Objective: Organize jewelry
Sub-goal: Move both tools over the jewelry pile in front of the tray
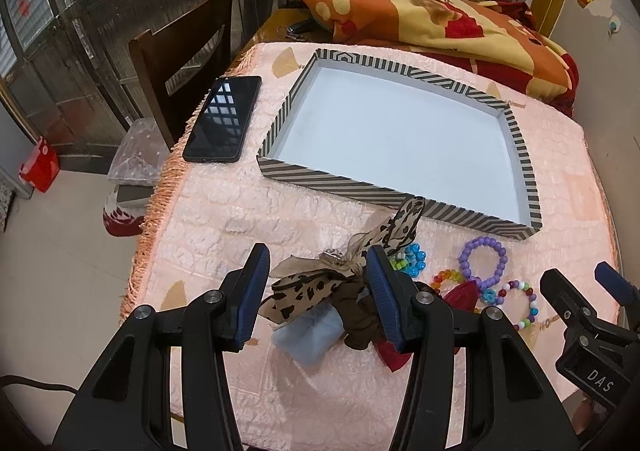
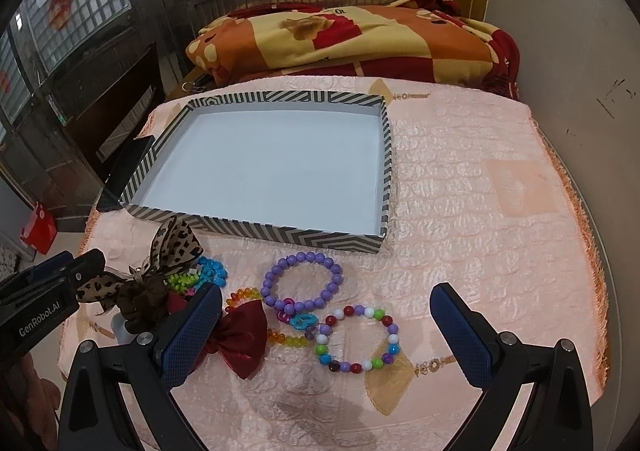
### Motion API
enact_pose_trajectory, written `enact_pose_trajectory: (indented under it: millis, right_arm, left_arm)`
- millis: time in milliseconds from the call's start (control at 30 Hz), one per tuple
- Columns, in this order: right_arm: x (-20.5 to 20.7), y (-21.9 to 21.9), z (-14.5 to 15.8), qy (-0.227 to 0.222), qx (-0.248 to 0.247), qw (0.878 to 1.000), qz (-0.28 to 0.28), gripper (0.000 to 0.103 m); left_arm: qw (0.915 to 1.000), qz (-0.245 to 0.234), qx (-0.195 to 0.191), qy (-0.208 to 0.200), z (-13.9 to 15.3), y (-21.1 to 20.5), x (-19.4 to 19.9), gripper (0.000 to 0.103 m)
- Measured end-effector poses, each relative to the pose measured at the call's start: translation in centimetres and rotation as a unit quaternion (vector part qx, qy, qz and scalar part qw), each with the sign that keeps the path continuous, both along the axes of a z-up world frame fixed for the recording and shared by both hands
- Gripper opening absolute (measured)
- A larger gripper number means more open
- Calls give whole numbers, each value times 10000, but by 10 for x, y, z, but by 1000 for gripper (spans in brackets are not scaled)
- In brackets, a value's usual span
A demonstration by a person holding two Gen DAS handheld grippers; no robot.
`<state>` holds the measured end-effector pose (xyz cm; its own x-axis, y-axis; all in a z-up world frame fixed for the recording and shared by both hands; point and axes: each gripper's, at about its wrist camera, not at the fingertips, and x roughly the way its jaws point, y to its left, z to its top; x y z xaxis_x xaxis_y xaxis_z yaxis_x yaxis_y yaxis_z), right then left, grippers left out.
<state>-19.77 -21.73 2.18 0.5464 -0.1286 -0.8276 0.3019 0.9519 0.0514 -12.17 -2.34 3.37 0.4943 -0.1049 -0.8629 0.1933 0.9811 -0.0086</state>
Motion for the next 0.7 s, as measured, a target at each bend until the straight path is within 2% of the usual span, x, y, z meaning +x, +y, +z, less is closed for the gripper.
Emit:
enact_pose_trajectory:
  millis: [233,700]
  right_arm:
    - [3,-2,-2,46,131,9999,-36,103]
    - [4,0,-3,56,6,10000,67,103]
  left_arm:
    - [10000,0,19,-7,0,0,1,50]
    - [10000,-4,32,74,-3,-3,2,50]
